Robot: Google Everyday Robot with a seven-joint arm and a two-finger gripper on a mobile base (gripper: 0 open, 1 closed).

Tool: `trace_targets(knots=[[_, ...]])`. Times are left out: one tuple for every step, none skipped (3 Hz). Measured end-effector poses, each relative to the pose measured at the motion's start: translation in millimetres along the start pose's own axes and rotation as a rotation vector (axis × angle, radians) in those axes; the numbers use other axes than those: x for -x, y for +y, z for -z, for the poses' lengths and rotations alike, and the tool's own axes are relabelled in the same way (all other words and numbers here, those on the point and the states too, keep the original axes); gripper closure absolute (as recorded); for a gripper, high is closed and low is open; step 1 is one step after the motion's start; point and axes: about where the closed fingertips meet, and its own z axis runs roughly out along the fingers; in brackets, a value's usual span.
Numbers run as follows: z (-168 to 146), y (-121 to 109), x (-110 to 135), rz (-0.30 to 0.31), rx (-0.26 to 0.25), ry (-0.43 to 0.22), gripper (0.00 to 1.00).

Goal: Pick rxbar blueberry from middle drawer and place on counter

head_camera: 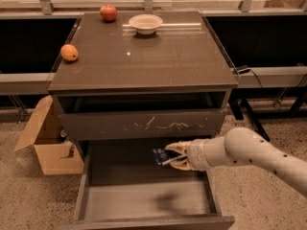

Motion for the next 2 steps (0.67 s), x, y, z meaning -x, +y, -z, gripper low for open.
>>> trace_targets(knots=[[45.6,-20.7,39.1,0.102,-0.052,0.036,1.00],[83.8,-46.1,65.2,0.189,-0.067,0.096,1.00]])
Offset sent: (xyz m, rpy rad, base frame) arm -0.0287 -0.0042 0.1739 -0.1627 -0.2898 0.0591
